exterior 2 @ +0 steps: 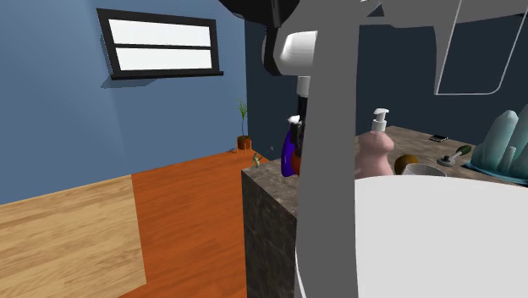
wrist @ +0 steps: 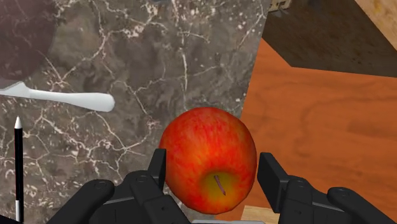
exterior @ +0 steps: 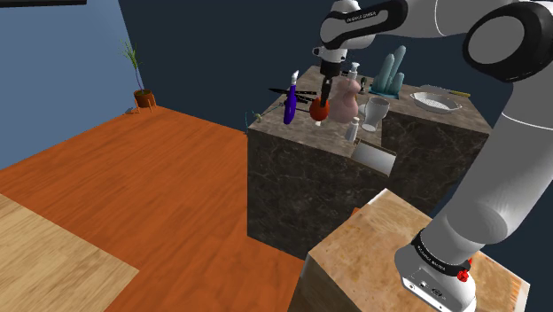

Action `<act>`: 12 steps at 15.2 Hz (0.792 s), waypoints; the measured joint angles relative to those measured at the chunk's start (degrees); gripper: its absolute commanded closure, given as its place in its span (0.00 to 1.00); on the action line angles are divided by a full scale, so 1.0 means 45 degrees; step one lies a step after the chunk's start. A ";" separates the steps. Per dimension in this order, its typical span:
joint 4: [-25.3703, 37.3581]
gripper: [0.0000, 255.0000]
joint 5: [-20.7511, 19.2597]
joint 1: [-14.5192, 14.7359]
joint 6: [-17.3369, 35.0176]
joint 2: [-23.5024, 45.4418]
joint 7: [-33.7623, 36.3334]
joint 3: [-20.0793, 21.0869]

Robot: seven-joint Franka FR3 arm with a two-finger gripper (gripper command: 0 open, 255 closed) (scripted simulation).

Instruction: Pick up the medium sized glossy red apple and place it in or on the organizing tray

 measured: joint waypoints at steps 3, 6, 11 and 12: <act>0.0447 1.00 -0.0023 -0.0003 -0.0527 -0.0082 0.0022 -0.0007; -0.0033 1.00 -0.0120 -0.0077 -0.0622 -0.0653 -0.0113 -0.0089; -0.2112 1.00 -0.0513 -0.0443 -0.0443 -0.2575 -0.0737 -0.0466; -0.2389 1.00 -0.0604 -0.0512 -0.0533 -0.2949 -0.0836 -0.0533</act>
